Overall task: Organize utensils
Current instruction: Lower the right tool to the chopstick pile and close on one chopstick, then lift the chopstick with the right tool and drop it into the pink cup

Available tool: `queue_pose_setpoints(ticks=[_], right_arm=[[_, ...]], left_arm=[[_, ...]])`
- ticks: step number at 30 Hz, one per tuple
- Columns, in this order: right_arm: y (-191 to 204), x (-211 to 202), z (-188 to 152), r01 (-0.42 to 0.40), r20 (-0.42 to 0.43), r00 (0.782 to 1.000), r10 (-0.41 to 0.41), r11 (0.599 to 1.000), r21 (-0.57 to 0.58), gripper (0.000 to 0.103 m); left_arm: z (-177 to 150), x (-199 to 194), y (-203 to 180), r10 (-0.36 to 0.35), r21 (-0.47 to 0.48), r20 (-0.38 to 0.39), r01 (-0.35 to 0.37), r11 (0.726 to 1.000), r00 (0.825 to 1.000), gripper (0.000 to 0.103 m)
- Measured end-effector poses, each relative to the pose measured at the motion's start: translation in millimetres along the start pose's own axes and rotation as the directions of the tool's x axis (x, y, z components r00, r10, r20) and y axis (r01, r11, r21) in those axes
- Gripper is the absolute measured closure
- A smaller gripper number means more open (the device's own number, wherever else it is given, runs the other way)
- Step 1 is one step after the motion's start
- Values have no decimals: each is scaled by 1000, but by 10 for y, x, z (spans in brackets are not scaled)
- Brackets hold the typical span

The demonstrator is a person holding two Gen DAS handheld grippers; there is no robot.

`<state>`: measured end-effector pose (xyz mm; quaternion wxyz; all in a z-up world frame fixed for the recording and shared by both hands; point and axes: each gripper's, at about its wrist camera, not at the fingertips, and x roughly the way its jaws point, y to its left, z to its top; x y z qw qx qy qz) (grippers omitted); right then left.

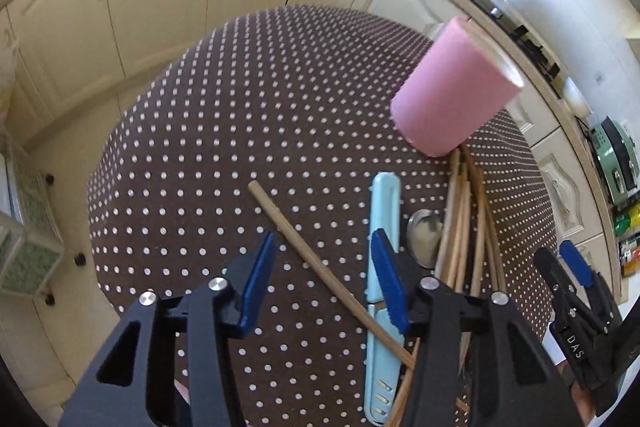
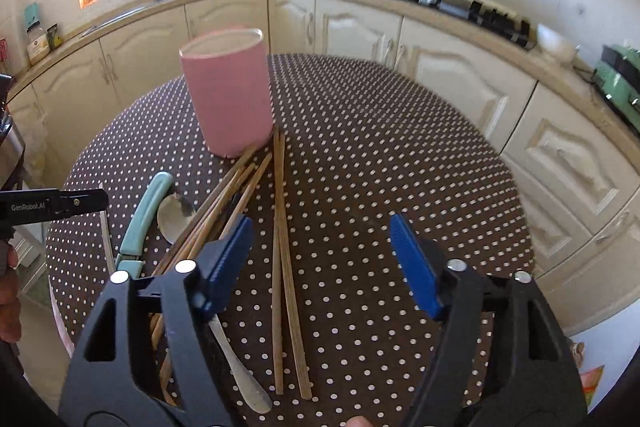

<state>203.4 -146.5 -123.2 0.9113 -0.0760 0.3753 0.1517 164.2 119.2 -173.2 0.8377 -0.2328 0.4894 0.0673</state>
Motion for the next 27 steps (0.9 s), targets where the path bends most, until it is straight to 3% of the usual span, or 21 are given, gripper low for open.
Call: queue_pose_setpoints(ticks=[3, 6, 8, 15, 20, 25, 27], right_arm=[[-29, 168, 22, -42, -62, 997, 43, 999, 10, 43], [-52, 312, 76, -80, -106, 991, 81, 997, 17, 46], [-56, 406, 124, -85, -134, 987, 86, 996, 10, 48], [-46, 734, 288, -168, -244, 956, 165, 986, 7, 68], [18, 941, 383, -206, -308, 932, 192, 978, -14, 72], [25, 1085, 455, -233, -342, 915, 216, 972, -10, 93], [-4, 1136, 493, -239, -345, 912, 223, 971, -3, 96]], left_arm=[[7, 157, -23, 0, 3, -39, 0, 1000, 999, 64], [12, 201, -85, 47, 44, -25, -46, 998, 999, 71], [19, 236, -86, 57, 47, -19, -56, 997, 998, 86], [123, 346, -160, 63, 72, 1, -62, 995, 998, 91], [235, 401, -214, 56, 90, 10, -56, 994, 998, 93], [294, 414, -221, 19, 98, 14, -20, 995, 1000, 97], [311, 385, -235, -8, 104, 28, 5, 995, 1000, 97]])
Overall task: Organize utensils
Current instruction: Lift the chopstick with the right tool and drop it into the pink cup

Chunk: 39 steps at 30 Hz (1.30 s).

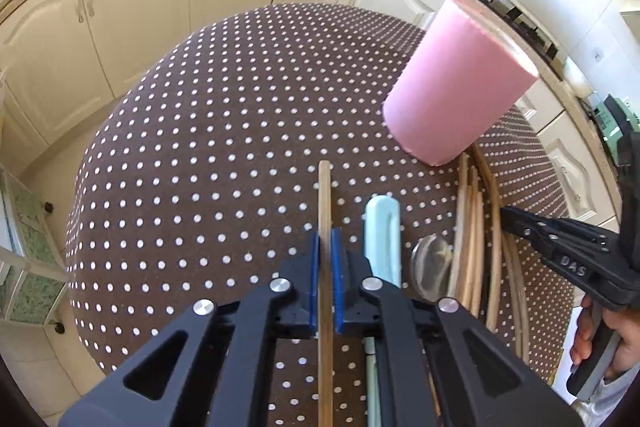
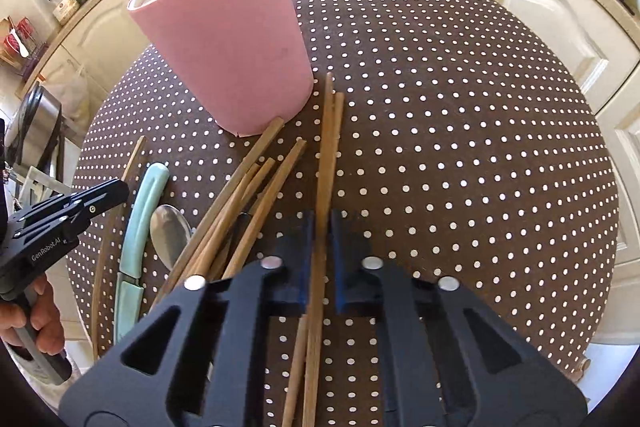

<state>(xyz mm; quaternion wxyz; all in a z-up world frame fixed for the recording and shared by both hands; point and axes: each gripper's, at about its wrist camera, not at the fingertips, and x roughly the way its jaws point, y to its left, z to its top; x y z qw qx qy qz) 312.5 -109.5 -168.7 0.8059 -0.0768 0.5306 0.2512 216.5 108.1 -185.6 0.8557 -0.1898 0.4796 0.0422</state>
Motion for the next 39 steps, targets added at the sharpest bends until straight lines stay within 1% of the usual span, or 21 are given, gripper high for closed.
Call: queue_pose_setpoints(ticks=[4, 7, 10, 12, 14, 17, 19, 23, 26, 28, 29, 30, 32, 34, 35, 36, 37, 38, 39], right_arm=[[-63, -52, 16, -2, 18, 1000, 2, 1000, 12, 96], [-99, -159, -47, -27, 40, 999, 25, 999, 35, 96], [-151, -142, -71, -37, 28, 999, 36, 998, 53, 95], [-185, -106, -77, -45, 18, 999, 44, 997, 66, 95], [-185, -84, -75, -47, 26, 999, 45, 997, 68, 96], [-184, -120, -64, -41, 55, 998, 37, 997, 73, 96], [-169, -218, -90, -45, 82, 996, 39, 996, 71, 96], [-178, -417, -98, -58, 152, 987, 46, 995, 75, 96], [-145, -655, -110, -78, 246, 968, 58, 994, 71, 96], [-106, -851, -81, -88, 320, 945, 66, 995, 56, 96], [-80, -931, -64, -86, 352, 934, 64, 995, 47, 96], [-40, -1047, -36, -90, 393, 917, 69, 995, 35, 96], [-37, -1203, -3, -99, 445, 892, 77, 995, 25, 96], [41, -1380, 72, -108, 511, 856, 84, 994, 18, 96], [69, -1463, 114, -112, 550, 831, 82, 994, 20, 96], [56, -1520, 156, -117, 574, 814, 85, 993, 19, 96], [64, -1593, 222, -124, 604, 792, 87, 992, 20, 96], [74, -1624, 265, -126, 630, 772, 84, 992, 22, 96], [91, -1660, 277, -125, 653, 754, 80, 992, 24, 96]], left_arm=[[17, -173, -55, -46, 31, 66, 44, 999, 997, 97], [72, -362, -157, -95, 69, 133, 87, 994, 987, 97], [107, -523, -262, -132, 99, 187, 115, 988, 973, 97], [121, -599, -332, -147, 119, 212, 124, 985, 966, 97], [158, -642, -396, -160, 136, 224, 131, 982, 962, 97], [226, -694, -467, -177, 145, 240, 145, 979, 955, 97], [273, -729, -534, -190, 155, 252, 154, 976, 949, 97], [309, -876, -620, -232, 196, 304, 178, 964, 924, 97], [360, -994, -711, -269, 233, 354, 194, 953, 896, 97], [415, -1059, -779, -288, 254, 386, 199, 947, 876, 97], [450, -1105, -820, -303, 268, 409, 204, 942, 861, 97], [478, -1143, -847, -316, 282, 428, 207, 937, 847, 97], [544, -1220, -929, -343, 307, 476, 212, 928, 810, 97], [599, -1291, -986, -374, 326, 532, 223, 919, 760, 97], [630, -1324, -1018, -382, 332, 566, 222, 917, 730, 97], [670, -1342, -1047, -384, 333, 594, 218, 917, 707, 97], [699, -1362, -1068, -385, 334, 619, 214, 918, 685, 97], [728, -1384, -1098, -384, 335, 653, 206, 919, 653, 97], [750, -1397, -1114, -382, 335, 675, 200, 921, 631, 97]])
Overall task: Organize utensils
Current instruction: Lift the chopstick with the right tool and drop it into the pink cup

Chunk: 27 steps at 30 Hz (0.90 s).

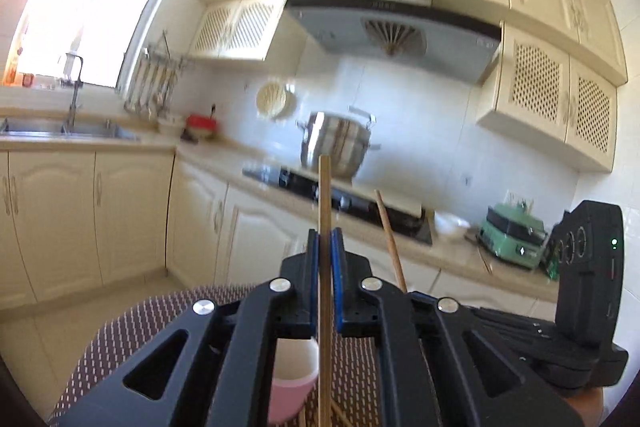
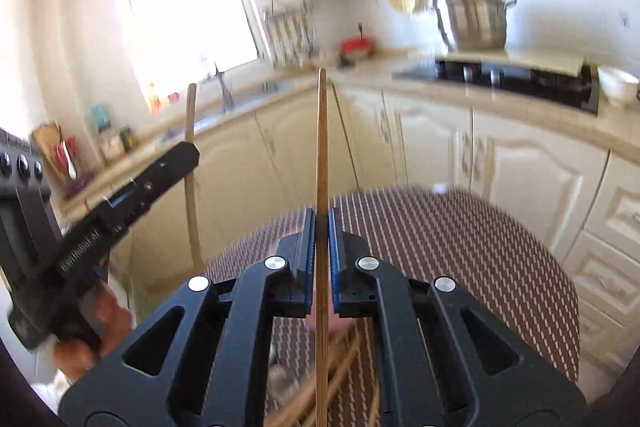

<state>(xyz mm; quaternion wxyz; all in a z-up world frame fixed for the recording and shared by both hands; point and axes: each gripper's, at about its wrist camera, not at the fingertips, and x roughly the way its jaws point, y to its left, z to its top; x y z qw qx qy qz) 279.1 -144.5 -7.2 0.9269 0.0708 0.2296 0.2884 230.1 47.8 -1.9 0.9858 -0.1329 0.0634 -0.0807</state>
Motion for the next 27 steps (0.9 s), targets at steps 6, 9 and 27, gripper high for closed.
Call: queue_pose_setpoints(ticks=[6, 9, 27], right_arm=[[117, 191, 237, 2, 156, 988, -5, 1000, 19, 96], [145, 288, 318, 3, 219, 976, -10, 999, 35, 96], [79, 659, 111, 37, 296, 954, -44, 999, 31, 96]], left_arm=[[208, 112, -64, 42, 9, 166, -44, 999, 985, 97], [277, 188, -15, 70, -15, 217, -69, 998, 974, 97], [87, 479, 257, 178, -49, 231, -171, 984, 957, 97]])
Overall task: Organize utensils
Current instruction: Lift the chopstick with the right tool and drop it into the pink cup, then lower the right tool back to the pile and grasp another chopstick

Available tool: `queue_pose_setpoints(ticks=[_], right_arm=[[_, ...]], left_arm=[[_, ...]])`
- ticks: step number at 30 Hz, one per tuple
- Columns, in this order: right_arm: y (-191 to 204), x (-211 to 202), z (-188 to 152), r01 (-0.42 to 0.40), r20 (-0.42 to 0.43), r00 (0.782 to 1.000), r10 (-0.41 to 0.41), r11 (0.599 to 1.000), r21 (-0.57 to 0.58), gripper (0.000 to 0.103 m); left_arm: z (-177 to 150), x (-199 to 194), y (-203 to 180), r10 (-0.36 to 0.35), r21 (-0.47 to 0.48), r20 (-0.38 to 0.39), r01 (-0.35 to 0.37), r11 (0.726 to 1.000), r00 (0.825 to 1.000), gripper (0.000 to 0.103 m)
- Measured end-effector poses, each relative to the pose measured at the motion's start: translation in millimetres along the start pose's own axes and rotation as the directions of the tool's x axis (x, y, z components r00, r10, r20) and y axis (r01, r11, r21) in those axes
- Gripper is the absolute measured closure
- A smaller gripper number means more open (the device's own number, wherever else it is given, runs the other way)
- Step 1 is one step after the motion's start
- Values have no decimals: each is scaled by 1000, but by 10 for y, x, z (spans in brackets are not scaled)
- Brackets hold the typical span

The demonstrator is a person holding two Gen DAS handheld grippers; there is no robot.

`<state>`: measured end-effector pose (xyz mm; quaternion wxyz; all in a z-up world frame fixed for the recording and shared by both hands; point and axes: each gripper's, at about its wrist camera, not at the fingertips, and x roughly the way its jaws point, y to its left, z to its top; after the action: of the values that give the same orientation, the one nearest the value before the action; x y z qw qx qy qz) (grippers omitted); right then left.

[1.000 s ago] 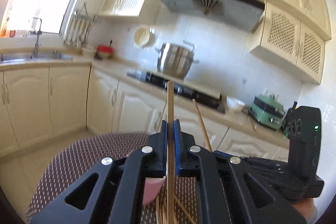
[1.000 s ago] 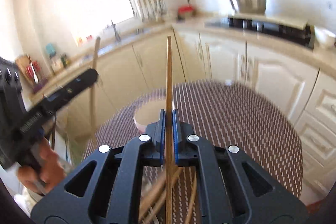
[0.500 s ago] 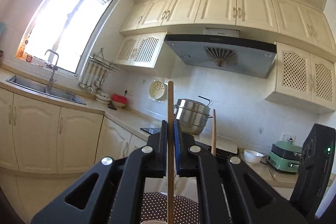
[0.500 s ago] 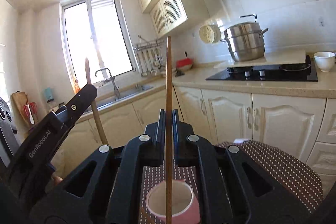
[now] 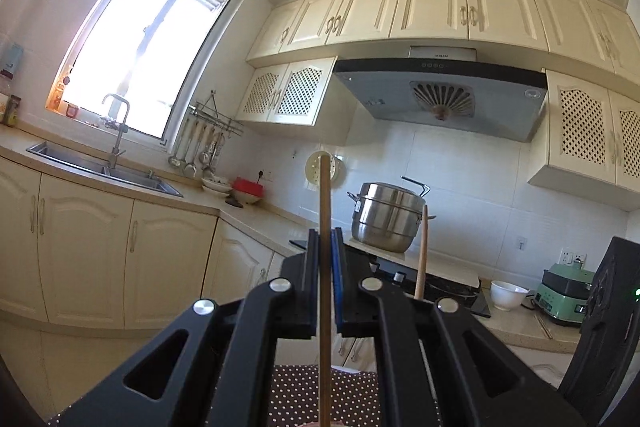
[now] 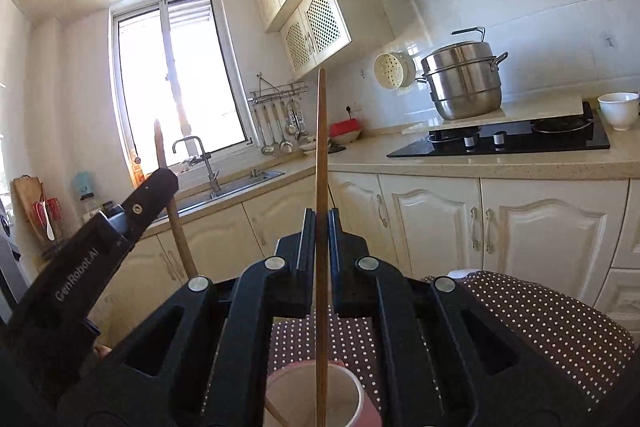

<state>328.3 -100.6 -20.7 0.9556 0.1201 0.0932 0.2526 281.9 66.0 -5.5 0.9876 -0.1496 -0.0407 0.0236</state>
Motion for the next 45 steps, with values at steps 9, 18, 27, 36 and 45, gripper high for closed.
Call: queue_pose_setpoints(ticks=[9, 18, 27, 36, 45], right_arm=[[10, -248, -117, 26, -38, 999, -27, 999, -34, 96], [84, -485, -254, 49, -73, 996, -54, 997, -65, 96], [143, -656, -325, 72, -98, 992, -79, 994, -82, 96], [154, -764, -377, 107, -139, 983, -117, 991, -82, 93], [-12, -975, -482, 137, -204, 967, -150, 988, -77, 77]], left_arm=[[-170, -132, 91, -45, 7, -159, 46, 999, 986, 97], [-262, -289, 100, -53, 51, -286, 71, 996, 957, 67], [-344, -497, 134, -33, 97, -373, 74, 992, 927, 45], [-411, -644, 172, -30, 92, -499, 88, 992, 866, 40], [-625, -732, 163, -71, 45, -668, 135, 990, 741, 40]])
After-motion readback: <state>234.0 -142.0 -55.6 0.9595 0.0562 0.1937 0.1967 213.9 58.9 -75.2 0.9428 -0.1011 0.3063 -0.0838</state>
